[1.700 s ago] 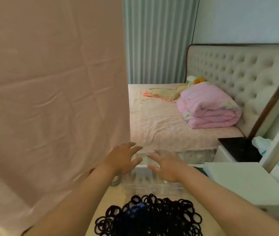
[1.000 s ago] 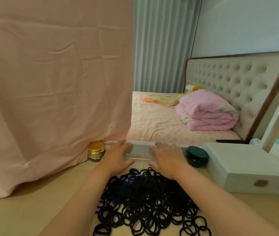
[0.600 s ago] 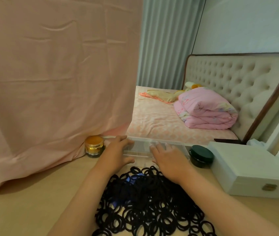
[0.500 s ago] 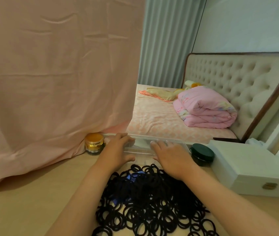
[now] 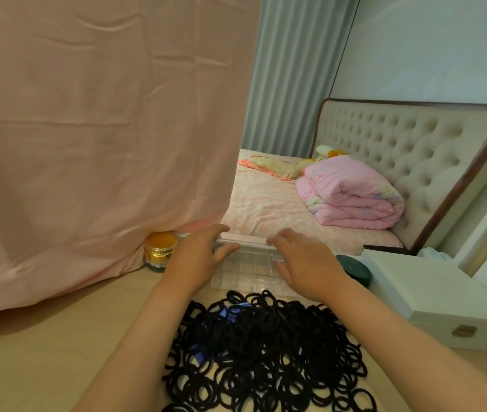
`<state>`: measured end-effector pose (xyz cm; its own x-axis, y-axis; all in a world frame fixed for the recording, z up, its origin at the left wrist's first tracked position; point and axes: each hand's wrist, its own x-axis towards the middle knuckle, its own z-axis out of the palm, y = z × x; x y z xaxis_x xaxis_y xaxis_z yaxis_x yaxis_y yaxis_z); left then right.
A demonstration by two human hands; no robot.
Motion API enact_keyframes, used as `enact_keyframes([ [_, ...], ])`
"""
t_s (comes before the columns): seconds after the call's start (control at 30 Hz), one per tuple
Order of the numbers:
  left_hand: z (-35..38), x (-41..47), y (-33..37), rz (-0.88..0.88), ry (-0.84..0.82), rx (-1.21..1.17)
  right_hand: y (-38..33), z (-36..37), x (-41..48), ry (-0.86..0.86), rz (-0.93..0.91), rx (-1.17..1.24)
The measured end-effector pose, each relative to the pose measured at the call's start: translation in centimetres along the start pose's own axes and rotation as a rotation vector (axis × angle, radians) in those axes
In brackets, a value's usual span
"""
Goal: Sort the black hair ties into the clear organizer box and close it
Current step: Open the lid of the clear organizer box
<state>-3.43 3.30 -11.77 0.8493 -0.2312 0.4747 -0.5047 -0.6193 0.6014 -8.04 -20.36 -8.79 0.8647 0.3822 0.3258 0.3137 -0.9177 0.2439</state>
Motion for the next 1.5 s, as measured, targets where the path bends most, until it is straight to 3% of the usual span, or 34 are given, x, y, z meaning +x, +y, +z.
enact_keyframes([
  [0.17, 0.5, -0.3, 0.0, 0.065, 0.194, 0.05, 1.2, 0.3, 2.7, 0.249, 0.018, -0.121],
  [0.37, 1.6, -0.8, -0.3, -0.017, 0.135, 0.098, 2.4, 0.2, 6.8, 0.276, 0.101, -0.106],
  [0.6, 2.2, -0.7, -0.6, -0.049, -0.092, 0.16, 3.3, 3.1, 9.8, 0.058, 0.174, 0.028],
  [0.8, 2.6, -0.6, -0.4, -0.06, -0.19, 0.253, 3.2, 4.4, 10.4, -0.119, 0.219, 0.193],
  [1.0, 2.5, -0.6, -0.3, -0.053, -0.22, 0.267, 1.0, 3.2, 6.9, -0.088, 0.245, 0.439],
  [1.17, 2.3, -0.8, 0.0, -0.062, -0.296, 0.317, -0.8, 3.4, 2.1, -0.278, 0.296, 0.34],
  [1.5, 0.5, -2.6, 1.4, -0.093, -0.418, 0.342, -2.2, 2.1, -0.5, -0.391, 0.281, 0.342],
])
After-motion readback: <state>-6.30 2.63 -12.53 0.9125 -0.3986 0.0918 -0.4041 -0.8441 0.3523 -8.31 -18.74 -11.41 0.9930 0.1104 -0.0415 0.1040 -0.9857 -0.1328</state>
